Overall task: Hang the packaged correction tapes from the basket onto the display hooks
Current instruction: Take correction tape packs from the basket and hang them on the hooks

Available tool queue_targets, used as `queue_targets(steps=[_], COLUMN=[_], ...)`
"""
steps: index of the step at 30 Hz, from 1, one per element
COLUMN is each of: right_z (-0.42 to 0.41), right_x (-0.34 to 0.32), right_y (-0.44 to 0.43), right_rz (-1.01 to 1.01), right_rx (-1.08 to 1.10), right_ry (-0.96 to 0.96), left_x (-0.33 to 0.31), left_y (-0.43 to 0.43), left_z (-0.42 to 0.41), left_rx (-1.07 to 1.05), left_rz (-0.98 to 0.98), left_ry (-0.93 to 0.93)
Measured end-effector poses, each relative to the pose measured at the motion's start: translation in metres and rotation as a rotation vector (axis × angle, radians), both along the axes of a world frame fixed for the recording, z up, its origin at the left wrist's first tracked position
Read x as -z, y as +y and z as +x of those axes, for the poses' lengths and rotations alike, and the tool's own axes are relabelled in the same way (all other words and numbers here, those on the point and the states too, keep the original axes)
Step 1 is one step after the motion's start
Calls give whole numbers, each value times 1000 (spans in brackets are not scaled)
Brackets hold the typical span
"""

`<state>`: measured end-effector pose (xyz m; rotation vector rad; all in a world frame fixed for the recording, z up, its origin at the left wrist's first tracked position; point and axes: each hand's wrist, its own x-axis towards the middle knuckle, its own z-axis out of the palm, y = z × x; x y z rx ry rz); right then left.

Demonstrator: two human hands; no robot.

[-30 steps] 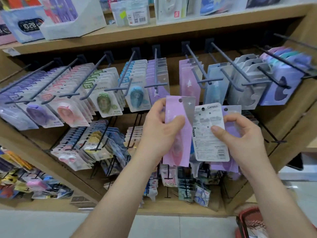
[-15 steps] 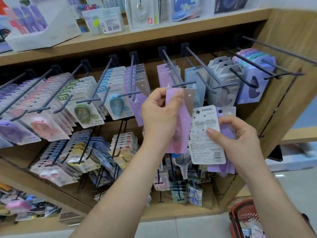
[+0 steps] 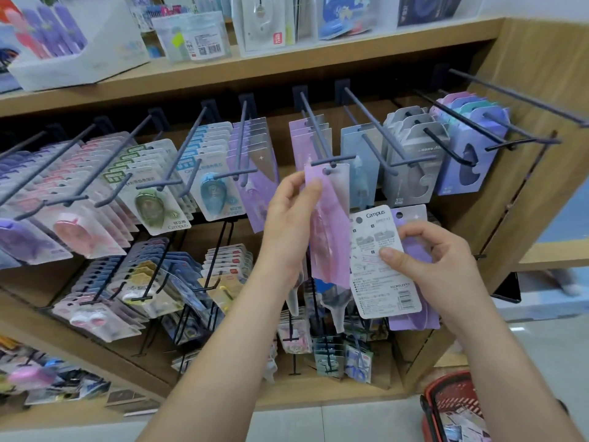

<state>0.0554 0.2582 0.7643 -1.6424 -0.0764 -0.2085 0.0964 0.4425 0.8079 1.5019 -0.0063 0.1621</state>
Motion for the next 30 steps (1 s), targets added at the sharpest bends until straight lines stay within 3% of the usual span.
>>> queue_targets(steps=[4,9,14,21,24,27,30], right_z=[1,3,2,2,-1,-4,-4], right_x=[5,13,16,9,4,0,-3], right_y=[-4,-9,-1,15,19,26,30], right_rz=[14,135,212,245,244,269,246], right_rx=[38,94,148,103,57,-26,-59], right_ry=[8,29,38,60,75,86,121], left_x=[31,43,38,41,33,27,23], left_y=[14,7,-5,1,-3,-12,-9], left_z=[-27,-23,8,-4,-35,-51,-54], left_rx=[157,-109,-230,-222,-155,66,10], left_rz=[15,53,114,585,402,70,-67], left_ry=[74,-20,-30,54,-17,92,70])
